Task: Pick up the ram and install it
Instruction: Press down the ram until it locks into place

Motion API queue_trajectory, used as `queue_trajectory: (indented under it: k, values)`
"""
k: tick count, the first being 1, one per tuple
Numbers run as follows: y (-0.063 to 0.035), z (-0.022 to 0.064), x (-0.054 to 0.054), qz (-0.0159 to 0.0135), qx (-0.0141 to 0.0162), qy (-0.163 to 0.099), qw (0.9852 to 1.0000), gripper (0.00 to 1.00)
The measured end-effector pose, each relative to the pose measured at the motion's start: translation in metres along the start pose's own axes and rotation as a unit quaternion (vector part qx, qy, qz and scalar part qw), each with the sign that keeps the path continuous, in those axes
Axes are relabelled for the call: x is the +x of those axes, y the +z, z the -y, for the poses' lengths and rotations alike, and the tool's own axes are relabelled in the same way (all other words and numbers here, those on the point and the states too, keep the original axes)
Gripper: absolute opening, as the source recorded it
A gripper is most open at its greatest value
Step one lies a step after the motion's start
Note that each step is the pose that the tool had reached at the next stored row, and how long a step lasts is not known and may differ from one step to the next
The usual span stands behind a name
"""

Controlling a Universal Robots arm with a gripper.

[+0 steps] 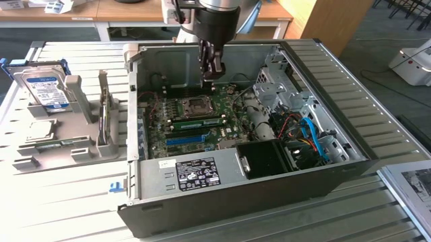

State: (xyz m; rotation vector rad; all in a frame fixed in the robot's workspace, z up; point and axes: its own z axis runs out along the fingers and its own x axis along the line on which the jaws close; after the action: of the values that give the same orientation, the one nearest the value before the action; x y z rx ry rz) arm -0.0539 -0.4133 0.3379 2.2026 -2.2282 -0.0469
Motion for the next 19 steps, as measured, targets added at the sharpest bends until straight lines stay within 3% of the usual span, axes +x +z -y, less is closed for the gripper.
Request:
queue_trajectory:
  k: [5, 19]
  values:
    - [-0.0001, 0.0058, -0.0001, 0.0000, 0.0000, 0.000, 1.0000, 0.10]
    - [-0.0002, 0.0060, -0.0001, 0.0000, 0.0000, 0.000, 1.0000, 0.10]
